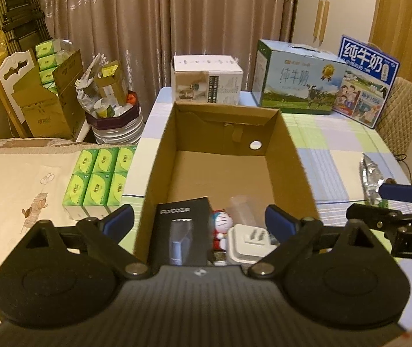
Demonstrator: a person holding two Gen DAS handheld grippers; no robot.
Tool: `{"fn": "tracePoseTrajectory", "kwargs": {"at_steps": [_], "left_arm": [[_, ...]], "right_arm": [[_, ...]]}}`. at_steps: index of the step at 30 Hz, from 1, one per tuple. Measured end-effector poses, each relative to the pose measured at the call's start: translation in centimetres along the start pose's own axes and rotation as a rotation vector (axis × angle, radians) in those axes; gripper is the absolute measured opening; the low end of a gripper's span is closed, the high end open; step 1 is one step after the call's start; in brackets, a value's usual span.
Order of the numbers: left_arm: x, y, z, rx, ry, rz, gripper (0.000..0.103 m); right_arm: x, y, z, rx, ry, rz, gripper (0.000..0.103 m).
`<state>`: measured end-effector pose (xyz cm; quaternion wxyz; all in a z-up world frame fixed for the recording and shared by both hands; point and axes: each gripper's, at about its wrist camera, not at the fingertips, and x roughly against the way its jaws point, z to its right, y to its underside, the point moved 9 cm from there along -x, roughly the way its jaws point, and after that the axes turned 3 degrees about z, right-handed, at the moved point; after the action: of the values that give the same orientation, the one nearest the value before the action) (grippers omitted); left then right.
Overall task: Organize objects
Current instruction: 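Move both grippers back over the tea bag and brown ring on the table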
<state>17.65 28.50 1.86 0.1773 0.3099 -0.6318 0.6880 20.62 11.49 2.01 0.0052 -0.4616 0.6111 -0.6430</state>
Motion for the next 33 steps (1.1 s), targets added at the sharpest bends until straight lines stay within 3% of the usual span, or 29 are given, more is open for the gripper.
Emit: {"fn": "tracePoseTrajectory", "kwargs": {"at_steps": [6, 20, 33], "left_arm": [[2.1, 0.4, 2.3, 0.007, 0.023, 0.016, 0.102], [6.5, 1.6, 9.3, -0.017, 0.096, 0.050, 0.102], [6.9, 2.9, 17.3, -0.081, 0.236, 0.026, 0.102]], "right_arm": [[3.4, 0.6, 2.0, -0.025, 0.039, 0.015, 0.077], [10.9, 2.6, 7.8, -0.095, 0.131, 0.053, 0.077], [17.8, 6.5, 16.8, -0.225, 0.271, 0.073, 0.077]]}}
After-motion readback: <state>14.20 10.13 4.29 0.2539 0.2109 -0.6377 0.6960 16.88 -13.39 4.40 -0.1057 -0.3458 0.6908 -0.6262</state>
